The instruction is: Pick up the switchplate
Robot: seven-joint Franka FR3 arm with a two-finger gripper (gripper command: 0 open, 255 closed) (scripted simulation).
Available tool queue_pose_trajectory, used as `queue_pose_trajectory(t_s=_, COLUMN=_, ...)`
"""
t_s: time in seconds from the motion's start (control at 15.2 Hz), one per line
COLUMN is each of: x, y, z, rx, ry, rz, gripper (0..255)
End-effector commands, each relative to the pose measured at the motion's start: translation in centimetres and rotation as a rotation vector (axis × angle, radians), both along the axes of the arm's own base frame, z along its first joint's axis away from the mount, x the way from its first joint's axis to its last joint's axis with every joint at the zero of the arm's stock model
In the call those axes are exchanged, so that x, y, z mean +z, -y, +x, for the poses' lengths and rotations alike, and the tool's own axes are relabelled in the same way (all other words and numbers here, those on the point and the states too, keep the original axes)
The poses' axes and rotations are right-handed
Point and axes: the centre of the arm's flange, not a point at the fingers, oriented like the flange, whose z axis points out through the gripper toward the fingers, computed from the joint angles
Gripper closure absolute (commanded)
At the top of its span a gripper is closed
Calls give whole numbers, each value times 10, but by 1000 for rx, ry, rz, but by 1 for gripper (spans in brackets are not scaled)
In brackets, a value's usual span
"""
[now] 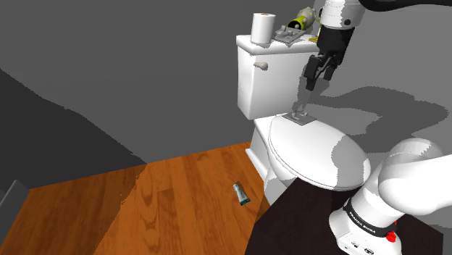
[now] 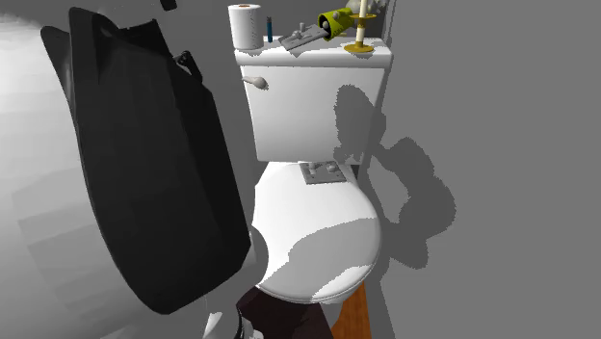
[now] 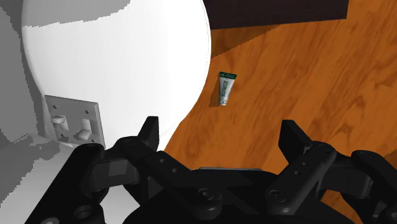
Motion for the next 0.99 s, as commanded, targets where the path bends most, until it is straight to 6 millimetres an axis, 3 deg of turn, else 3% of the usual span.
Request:
queue_pose_trajectory(t_s=0.0, x=0, y=0, z=0, rx=0, ry=0, rz=0, gripper=0)
queue_pose_trajectory(t_s=0.92, x=-102, y=148, z=60, rx=-15, ry=24, rz=55, gripper=0)
